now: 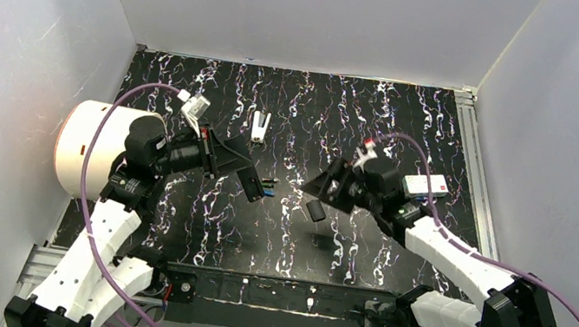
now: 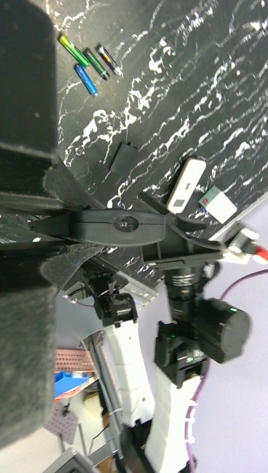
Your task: Load the batteries into the remote control
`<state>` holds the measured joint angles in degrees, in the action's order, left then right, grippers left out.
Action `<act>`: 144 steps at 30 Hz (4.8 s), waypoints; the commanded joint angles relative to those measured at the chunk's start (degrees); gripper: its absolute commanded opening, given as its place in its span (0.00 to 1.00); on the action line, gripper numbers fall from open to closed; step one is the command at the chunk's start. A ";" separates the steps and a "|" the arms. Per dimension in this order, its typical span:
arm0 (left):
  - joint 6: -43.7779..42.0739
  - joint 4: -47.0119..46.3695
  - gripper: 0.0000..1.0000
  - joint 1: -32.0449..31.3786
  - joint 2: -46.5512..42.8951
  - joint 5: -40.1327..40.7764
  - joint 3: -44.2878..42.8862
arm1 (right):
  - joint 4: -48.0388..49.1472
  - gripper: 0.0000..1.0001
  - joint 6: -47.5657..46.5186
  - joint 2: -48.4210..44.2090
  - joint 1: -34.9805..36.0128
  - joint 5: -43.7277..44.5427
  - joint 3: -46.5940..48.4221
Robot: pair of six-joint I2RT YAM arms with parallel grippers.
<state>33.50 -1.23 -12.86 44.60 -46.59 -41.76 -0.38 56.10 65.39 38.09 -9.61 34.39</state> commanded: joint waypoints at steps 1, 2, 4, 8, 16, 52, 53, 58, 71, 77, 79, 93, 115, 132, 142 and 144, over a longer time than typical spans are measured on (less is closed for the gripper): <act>-0.30 -2.28 0.00 -0.06 0.07 -9.77 -5.61 | 7.68 0.88 -19.65 0.41 2.23 -15.15 12.13; -0.62 -2.28 0.00 -0.06 0.17 -11.44 -6.41 | 8.94 0.89 -20.99 0.44 2.60 -18.57 13.40; -0.92 -2.24 0.00 -0.06 0.43 -14.43 -7.63 | 13.55 0.91 -21.32 0.44 3.26 -25.27 14.75; -1.02 -2.13 0.00 -0.06 1.23 -19.55 -9.02 | 20.82 0.92 -19.84 1.14 7.39 -32.84 16.41; -0.74 -2.10 0.00 -0.14 1.47 -21.20 -10.17 | 20.28 0.86 -22.25 4.15 16.08 -30.08 19.95; 5.51 -6.85 0.00 -0.23 -1.49 -7.87 -5.47 | 32.87 0.48 -2.95 9.39 16.30 -15.12 14.59; 4.61 -6.85 0.00 -0.22 -1.85 -6.99 -4.92 | 32.12 0.57 -3.12 9.06 16.28 -14.12 14.60; -3.09 3.49 0.00 -0.23 -3.31 6.07 -4.78 | 24.81 0.70 -4.60 6.56 16.01 -6.02 14.26; -6.92 24.65 0.00 -0.23 -7.52 39.64 -5.64 | -15.75 0.48 11.57 18.88 15.79 23.77 25.74; -6.60 24.41 0.00 -0.23 -10.60 38.94 -3.01 | -20.80 0.49 21.64 26.54 17.43 29.45 30.09; -7.17 25.57 0.00 -0.23 -11.54 40.15 -2.82 | -22.07 0.49 23.82 29.70 17.56 29.83 32.02; -10.47 28.14 0.00 -0.23 -13.26 43.34 -1.42 | -24.33 0.47 8.82 45.36 19.19 32.36 46.31; -11.59 29.92 0.00 -0.22 -12.32 47.02 -1.48 | -23.09 0.47 -63.17 49.67 19.07 7.82 51.27; -10.95 29.88 0.00 -0.19 -11.29 46.59 -1.22 | -22.36 0.44 -67.57 51.57 19.06 11.21 51.66; -10.90 29.63 0.00 -0.20 -10.78 44.94 -1.15 | -21.92 0.38 -67.61 53.44 19.33 10.27 52.75; -10.90 29.56 0.00 -0.18 -10.76 44.13 -1.06 | -22.29 0.37 -67.47 53.74 19.41 10.40 53.26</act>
<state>22.74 28.60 -12.95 33.78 -0.45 -43.48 -23.31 -10.94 117.95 57.14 1.04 84.90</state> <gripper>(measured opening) 0.124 0.379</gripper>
